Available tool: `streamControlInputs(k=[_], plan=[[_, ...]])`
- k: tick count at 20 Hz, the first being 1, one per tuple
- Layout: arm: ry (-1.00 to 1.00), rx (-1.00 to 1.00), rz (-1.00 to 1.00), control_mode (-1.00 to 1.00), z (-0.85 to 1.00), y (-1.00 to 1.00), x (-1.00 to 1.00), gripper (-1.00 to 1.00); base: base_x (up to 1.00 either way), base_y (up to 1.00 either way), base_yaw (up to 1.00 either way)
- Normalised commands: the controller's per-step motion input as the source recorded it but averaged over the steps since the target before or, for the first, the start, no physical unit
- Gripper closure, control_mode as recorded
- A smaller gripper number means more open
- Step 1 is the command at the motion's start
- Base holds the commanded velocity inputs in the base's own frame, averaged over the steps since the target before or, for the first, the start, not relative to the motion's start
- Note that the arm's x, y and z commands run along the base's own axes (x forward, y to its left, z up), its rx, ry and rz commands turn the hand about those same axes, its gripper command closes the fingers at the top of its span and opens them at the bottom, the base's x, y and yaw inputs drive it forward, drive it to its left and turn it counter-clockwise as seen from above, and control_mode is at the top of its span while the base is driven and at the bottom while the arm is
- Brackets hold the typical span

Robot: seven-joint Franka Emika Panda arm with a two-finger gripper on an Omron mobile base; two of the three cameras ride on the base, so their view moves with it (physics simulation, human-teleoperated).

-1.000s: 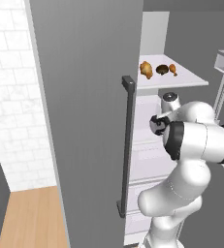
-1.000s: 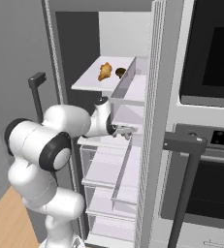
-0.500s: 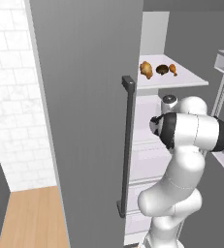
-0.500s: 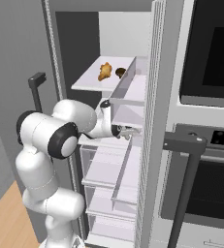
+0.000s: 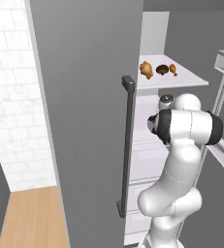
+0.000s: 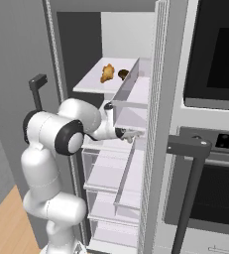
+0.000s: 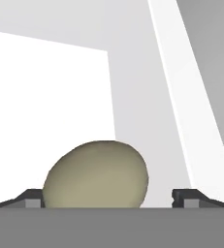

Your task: Place one mushroom and one chicken drumstick in each tupperware on the nearby counter, to pack two identical lunches.

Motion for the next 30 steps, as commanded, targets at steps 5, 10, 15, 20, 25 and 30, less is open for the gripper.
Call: streamControlInputs(k=[5, 10, 15, 20, 25, 30], plan=[[0.0, 0.0, 0.0, -1.0, -0.13, 0.0, 0.18, -1.0, 0.0, 0.0, 0.0], [0.0, 0.0, 0.0, -1.0, -0.35, 0.0, 0.0, -1.0, 0.0, 0.0, 0.0], [0.0, 0.0, 0.0, -1.0, -0.4, 0.0, 0.0, 1.0, 0.0, 0.0, 0.0], [-0.04, 0.0, 0.0, -1.0, -0.17, 0.06, -0.3, 1.0, 0.0, 0.0, 0.0], [-0.2, 0.0, 0.0, -1.0, -0.01, 0.25, -0.89, 1.0, 0.0, 0.0, 0.0], [-0.14, 0.01, -0.02, -1.0, 0.21, 0.37, -0.74, 1.0, 0.0, 0.0, 0.0]])
